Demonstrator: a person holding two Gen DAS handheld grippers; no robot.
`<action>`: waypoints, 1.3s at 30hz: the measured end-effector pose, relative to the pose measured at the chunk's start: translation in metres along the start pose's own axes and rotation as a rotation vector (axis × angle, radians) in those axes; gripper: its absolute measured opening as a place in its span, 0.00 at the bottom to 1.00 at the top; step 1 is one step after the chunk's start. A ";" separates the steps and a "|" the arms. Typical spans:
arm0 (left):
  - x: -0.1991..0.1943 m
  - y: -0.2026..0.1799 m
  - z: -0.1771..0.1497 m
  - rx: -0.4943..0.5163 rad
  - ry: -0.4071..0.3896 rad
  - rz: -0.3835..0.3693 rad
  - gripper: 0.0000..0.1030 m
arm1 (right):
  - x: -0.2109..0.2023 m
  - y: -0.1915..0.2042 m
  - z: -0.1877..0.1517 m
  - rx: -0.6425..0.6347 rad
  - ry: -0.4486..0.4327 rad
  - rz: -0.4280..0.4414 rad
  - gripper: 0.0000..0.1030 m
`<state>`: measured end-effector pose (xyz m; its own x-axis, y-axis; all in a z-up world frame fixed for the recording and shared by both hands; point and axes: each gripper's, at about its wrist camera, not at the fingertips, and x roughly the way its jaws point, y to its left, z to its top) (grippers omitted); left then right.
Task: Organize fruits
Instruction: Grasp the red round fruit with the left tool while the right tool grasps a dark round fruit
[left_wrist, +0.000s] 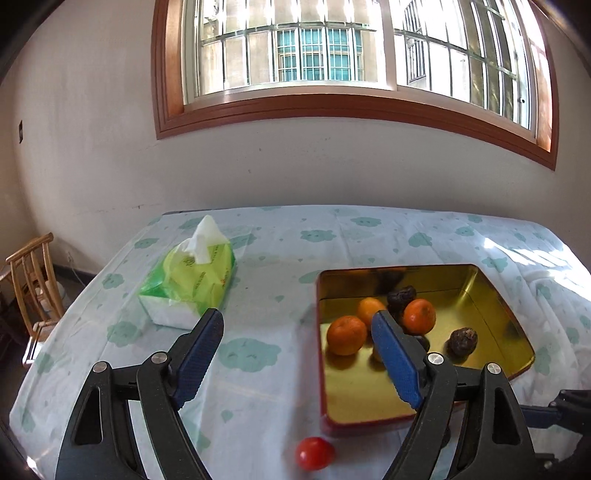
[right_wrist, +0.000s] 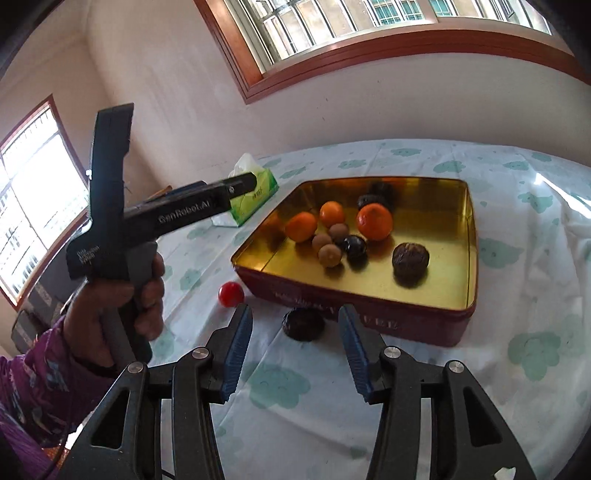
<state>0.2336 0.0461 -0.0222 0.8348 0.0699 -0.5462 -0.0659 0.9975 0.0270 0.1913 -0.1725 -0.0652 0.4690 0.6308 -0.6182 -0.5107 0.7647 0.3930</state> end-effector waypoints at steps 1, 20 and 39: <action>-0.006 0.012 -0.007 -0.010 0.006 0.016 0.80 | 0.007 0.001 -0.003 0.009 0.017 0.005 0.46; -0.036 0.036 -0.085 0.155 0.088 -0.213 0.80 | 0.044 -0.006 -0.006 0.078 0.045 -0.120 0.31; 0.043 0.002 -0.080 0.199 0.285 -0.278 0.29 | -0.057 -0.065 -0.039 0.173 -0.076 -0.236 0.32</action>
<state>0.2252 0.0505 -0.1122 0.6198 -0.1801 -0.7638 0.2695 0.9630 -0.0084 0.1700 -0.2629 -0.0819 0.6160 0.4358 -0.6562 -0.2535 0.8984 0.3587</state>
